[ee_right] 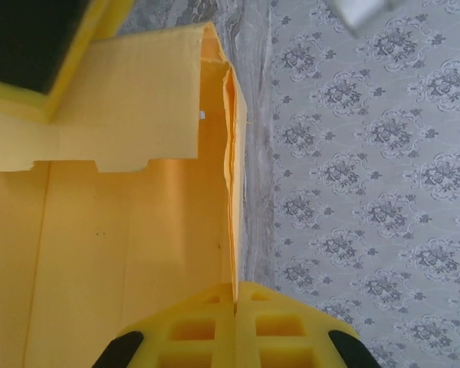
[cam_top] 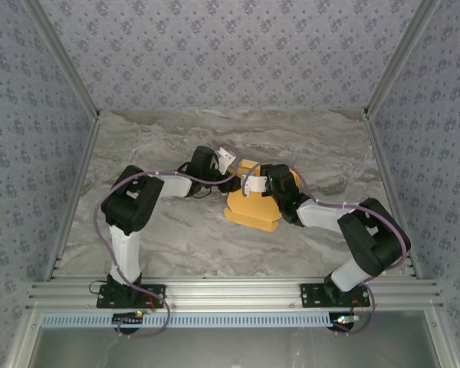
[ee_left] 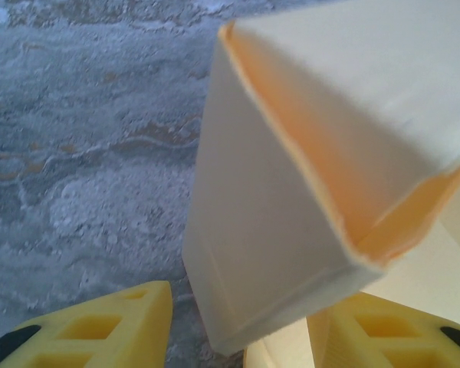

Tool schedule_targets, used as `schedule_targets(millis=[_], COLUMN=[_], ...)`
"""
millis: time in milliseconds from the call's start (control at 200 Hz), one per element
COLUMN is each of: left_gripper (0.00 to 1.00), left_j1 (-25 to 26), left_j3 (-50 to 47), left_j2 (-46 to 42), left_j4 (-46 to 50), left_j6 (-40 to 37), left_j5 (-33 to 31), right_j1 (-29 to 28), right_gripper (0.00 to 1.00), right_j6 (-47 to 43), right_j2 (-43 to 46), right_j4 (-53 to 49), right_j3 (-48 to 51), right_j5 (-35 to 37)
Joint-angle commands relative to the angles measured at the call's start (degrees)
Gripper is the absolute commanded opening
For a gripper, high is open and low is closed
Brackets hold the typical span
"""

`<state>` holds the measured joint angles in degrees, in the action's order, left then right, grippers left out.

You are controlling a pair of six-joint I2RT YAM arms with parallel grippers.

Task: Fold the paper box

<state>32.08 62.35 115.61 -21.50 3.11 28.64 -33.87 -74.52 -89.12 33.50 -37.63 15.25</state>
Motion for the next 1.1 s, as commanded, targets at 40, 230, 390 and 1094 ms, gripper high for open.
schedule_targets(millis=[40, 230, 390, 1094], left_gripper=[0.48, 0.47, 0.46, 0.36], left_j1=[1.0, 1.2, 1.2, 2.1], left_j3=[-1.7, -2.2, -2.0, 0.5], left_j2=[-2.0, -1.1, -0.4, 2.8], left_j4=[-6.5, -10.5, -12.8, -14.4], left_j6=[1.6, 4.0, 5.2, 13.5], left_j5=[-7.4, -7.9, -5.1, -15.9], right_j1=[-0.6, -0.5, -0.1, 0.2], right_gripper=[0.00, 0.00, 0.00, 0.00], right_j6=[-0.1, 0.7, 1.9, 5.5], right_j2=[0.1, 0.4, 0.7, 0.6], right_j4=[-0.7, -1.2, -2.6, -4.5], right_j3=[1.2, 1.3, 1.1, 1.2], right_j5=[0.0, -0.7, -1.7, -2.9])
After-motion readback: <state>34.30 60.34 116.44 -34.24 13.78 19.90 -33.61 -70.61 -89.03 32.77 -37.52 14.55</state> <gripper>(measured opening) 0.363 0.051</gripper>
